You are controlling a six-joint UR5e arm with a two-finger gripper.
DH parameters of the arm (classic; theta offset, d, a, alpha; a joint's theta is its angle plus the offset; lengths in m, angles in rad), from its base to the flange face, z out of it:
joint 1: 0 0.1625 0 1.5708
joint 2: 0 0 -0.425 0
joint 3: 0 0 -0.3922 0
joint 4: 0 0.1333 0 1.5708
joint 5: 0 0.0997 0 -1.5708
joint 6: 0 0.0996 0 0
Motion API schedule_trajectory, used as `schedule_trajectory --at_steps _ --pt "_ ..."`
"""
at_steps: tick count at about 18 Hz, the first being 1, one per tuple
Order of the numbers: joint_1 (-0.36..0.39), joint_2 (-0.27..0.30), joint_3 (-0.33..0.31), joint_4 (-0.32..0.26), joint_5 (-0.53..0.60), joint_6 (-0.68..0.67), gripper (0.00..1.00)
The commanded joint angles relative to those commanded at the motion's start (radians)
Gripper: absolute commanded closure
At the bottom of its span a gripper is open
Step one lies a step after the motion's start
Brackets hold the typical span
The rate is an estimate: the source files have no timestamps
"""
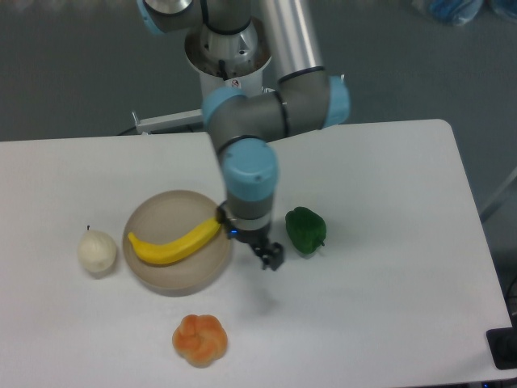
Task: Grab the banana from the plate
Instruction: 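Move the gripper over the yellow banana on the beige plate and lower, then close the gripper around the middle of the banana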
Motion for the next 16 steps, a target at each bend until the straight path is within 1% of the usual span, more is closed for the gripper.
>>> schedule_trajectory --at_steps 3,5,9,14,16 --pt "-0.023 -0.005 -0.015 0.002 -0.003 -0.011 0.00" --pt "-0.032 -0.020 -0.018 0.002 -0.003 -0.012 0.00" --pt "-0.055 -0.023 -0.071 0.008 -0.005 -0.011 0.00" --pt "-0.075 -0.025 -0.083 0.008 -0.008 -0.012 0.00" --pt "-0.083 -0.026 -0.083 0.017 -0.008 -0.012 0.00"
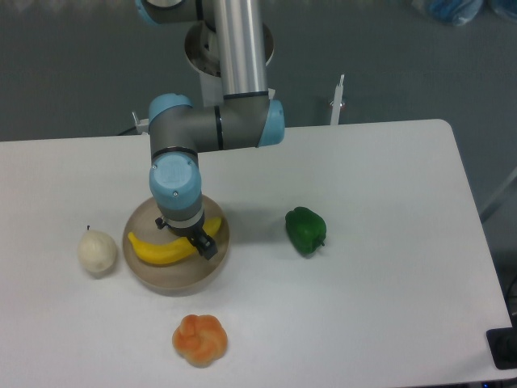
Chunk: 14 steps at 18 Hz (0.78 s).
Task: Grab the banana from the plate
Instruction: 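Close the gripper around the middle of the banana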
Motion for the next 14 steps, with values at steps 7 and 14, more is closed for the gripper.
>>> schedule_trajectory --at_steps 7,14 --pt "-0.003 -0.009 0.002 0.011 0.000 0.000 0.11" --pt "-0.002 -0.006 0.011 0.011 0.000 0.002 0.90"
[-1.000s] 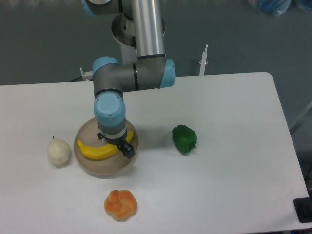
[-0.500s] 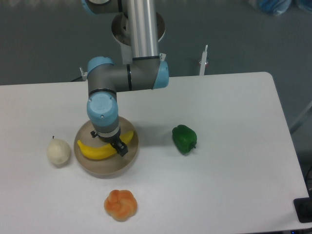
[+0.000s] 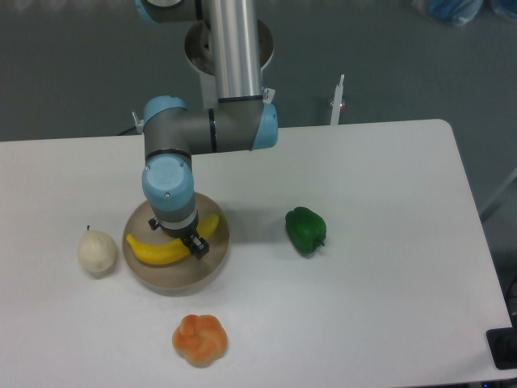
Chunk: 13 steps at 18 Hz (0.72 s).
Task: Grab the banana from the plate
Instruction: 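Close the gripper around the middle of the banana, then lift the banana off the plate and carry it beside the green pepper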
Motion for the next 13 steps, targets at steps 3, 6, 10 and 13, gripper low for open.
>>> schedule_trajectory --at_steps 3,6,10,13 --pt "0.006 0.020 0.012 -0.002 0.000 0.002 0.93" --pt "0.020 0.055 0.034 -0.006 0.002 0.003 0.93" --pt "0.124 0.075 0.109 -0.011 -0.002 0.011 0.93" --pt "0.201 0.069 0.162 -0.011 -0.002 0.017 0.93"
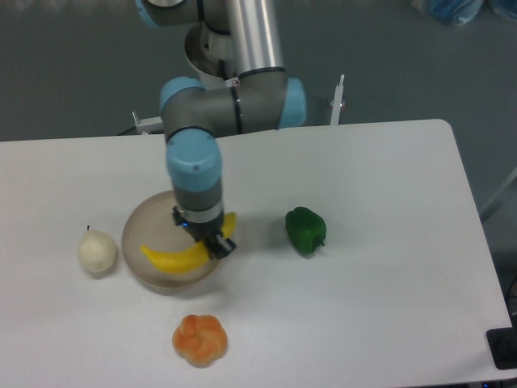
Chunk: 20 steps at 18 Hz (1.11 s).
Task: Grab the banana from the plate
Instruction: 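Lift the banana off the plate and carry it beside the green pepper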
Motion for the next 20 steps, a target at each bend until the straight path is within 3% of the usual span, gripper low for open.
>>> schedule_trajectory --at_steps 10,13,18,20 --pt "0.201 -0.068 0.161 -0.008 0.002 0.084 0.93" --pt "0.252 -0.072 0.181 -0.060 0.002 0.167 0.93" --pt "0.299 -0.158 0.247 -0.074 0.015 0.250 0.93" --pt "0.318 -0.164 0.278 -0.110 0.012 0.267 0.93"
